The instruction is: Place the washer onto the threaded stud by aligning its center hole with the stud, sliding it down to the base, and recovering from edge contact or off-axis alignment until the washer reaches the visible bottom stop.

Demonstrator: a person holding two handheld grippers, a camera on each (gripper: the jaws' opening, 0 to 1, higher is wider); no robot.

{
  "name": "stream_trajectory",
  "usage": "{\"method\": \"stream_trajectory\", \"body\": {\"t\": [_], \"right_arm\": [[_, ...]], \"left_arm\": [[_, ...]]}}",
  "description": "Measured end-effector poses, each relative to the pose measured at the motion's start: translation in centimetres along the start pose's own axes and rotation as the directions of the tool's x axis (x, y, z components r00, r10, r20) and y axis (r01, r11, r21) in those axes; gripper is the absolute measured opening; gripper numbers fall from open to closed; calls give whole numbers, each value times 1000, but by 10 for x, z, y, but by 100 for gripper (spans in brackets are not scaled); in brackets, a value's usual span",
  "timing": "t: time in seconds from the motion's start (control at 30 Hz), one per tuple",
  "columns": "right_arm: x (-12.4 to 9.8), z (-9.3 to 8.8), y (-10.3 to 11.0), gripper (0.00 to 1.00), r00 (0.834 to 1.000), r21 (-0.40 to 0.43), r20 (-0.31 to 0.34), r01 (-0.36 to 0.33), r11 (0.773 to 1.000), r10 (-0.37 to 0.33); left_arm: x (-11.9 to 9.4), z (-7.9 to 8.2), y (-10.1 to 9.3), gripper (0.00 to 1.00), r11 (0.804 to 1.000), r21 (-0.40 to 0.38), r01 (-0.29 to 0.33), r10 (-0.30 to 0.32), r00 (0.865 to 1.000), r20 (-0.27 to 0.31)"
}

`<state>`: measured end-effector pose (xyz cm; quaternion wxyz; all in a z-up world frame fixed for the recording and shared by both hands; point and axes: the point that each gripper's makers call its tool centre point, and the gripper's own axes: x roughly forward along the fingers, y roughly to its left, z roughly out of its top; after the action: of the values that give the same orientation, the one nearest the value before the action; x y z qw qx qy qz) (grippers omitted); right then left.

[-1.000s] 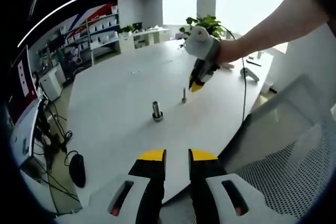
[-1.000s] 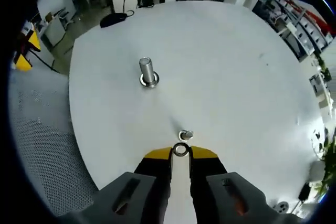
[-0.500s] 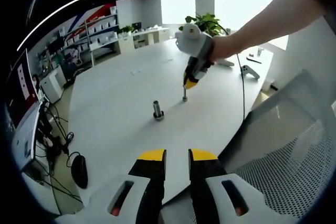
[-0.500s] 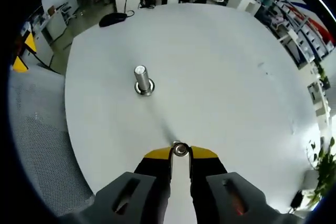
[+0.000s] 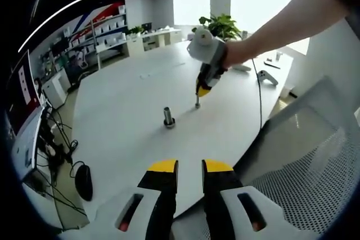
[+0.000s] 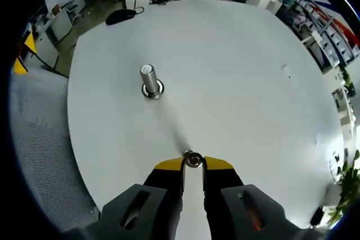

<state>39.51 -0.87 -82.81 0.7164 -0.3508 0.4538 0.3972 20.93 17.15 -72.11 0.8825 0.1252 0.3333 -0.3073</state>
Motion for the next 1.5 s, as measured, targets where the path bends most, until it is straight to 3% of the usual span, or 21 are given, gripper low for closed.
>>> {"method": "stream_trajectory", "body": {"t": [0.5, 0.73, 1.03, 1.23, 1.5], "right_arm": [[33, -12, 3, 14, 998, -5, -50, -28, 1000, 27], [35, -6, -2, 15, 999, 32, -16, -34, 999, 35], [39, -16, 2, 18, 999, 43, -24, -47, 998, 48], [31, -21, 1, 20, 999, 69, -3, -40, 997, 40], [1, -29, 9, 23, 998, 108, 68, -13, 994, 5]], "left_arm": [[2, -4, 1, 14, 1000, -14, 2, -3, 1000, -19], [3, -5, 1, 14, 1000, -19, 5, -5, 1000, -28], [4, -8, -1, 14, 1000, -18, 18, -19, 999, -39], [4, -7, -3, 14, 999, -23, 30, -31, 999, -34], [2, -1, -4, 14, 999, -33, 39, -39, 999, 0]]}}
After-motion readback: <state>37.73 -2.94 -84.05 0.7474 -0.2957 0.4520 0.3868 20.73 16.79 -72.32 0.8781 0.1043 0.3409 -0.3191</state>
